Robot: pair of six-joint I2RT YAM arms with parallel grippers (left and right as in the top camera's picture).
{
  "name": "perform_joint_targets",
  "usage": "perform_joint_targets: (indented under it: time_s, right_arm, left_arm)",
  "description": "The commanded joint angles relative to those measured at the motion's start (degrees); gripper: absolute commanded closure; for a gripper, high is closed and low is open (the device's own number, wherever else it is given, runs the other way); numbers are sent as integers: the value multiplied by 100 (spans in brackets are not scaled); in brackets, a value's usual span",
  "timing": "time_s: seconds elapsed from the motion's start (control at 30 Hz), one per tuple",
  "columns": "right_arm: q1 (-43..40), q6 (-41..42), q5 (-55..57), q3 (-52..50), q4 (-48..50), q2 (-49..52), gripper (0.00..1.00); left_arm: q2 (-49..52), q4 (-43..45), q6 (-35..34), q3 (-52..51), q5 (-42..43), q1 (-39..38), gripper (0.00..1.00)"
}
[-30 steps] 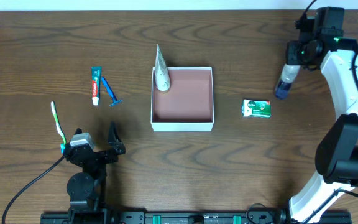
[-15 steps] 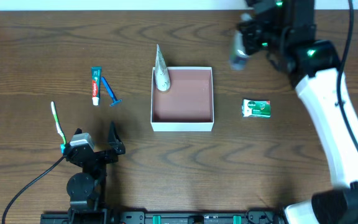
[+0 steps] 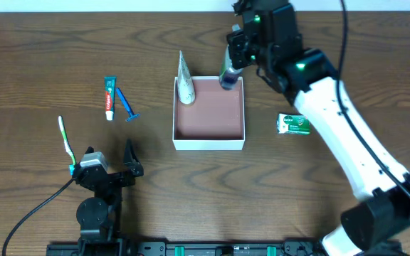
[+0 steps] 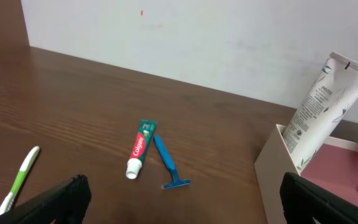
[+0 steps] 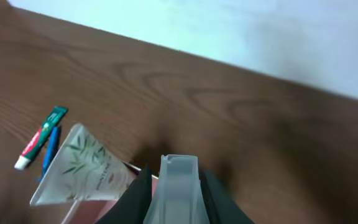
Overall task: Pack container
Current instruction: 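Carry the pump bottle into the box beside the lotion tube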
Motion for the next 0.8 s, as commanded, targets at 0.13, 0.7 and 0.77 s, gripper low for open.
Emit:
perform_joint_targets:
  time_s: [0.13, 0.7, 0.77]
  right_arm:
    - [546, 809, 284, 68, 289, 387, 99]
    - [693, 219, 278, 61, 426, 850, 99]
    - [706, 31, 275, 42, 431, 866, 99]
  left_arm:
    - [-4, -212, 76, -120, -28, 31, 2]
    - [-4, -212, 76, -120, -28, 31, 2]
    - [-4, -212, 76, -120, -28, 31, 2]
